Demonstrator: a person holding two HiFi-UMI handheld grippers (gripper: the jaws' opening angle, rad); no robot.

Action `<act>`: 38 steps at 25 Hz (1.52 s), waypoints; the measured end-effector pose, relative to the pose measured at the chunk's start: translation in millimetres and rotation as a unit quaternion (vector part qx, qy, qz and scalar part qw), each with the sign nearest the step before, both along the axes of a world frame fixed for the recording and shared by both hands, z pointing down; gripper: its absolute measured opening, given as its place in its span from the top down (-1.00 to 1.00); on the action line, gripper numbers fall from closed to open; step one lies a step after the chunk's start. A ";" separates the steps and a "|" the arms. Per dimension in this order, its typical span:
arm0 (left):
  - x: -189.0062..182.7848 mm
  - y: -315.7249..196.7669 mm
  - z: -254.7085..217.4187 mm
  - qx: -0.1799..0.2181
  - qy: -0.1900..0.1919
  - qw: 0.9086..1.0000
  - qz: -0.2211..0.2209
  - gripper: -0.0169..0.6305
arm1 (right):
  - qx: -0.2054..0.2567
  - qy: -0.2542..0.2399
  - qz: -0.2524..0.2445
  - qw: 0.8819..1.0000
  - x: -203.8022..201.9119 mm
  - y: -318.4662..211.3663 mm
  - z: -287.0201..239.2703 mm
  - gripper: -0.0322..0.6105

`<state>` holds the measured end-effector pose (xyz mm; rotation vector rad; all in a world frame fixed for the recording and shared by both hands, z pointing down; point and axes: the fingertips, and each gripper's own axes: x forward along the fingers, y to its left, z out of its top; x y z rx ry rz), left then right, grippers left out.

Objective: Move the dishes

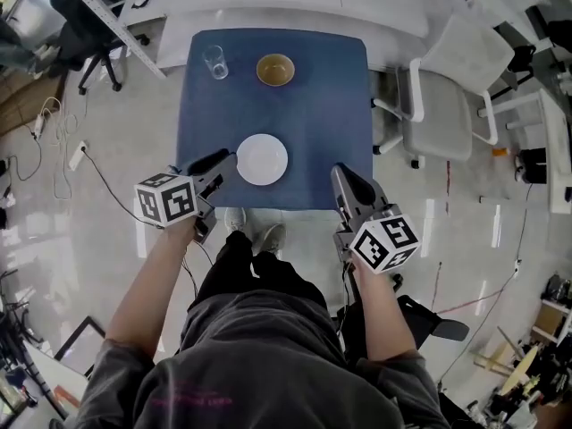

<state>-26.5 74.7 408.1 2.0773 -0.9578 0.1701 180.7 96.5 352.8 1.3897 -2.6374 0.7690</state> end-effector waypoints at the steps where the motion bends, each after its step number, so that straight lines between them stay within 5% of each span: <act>1: 1.9 1.7 -11.7 0.014 -0.002 1.000 0.003 0.62 | 0.004 0.000 0.000 1.000 0.1 1.9 -5.7 0.89; 10: -2.7 19.7 -98.3 0.132 -0.030 0.990 0.024 0.68 | 0.027 0.005 0.004 1.000 -15.7 24.6 -46.9 0.89; 18: -24.5 37.2 -154.8 0.225 -0.055 0.972 0.045 0.70 | 0.052 0.008 0.022 0.998 -42.0 38.2 -84.0 0.90; 38: -88.4 48.5 -227.6 0.355 -0.084 0.930 0.040 0.86 | 0.095 0.016 0.028 0.995 -120.5 48.4 -138.8 0.89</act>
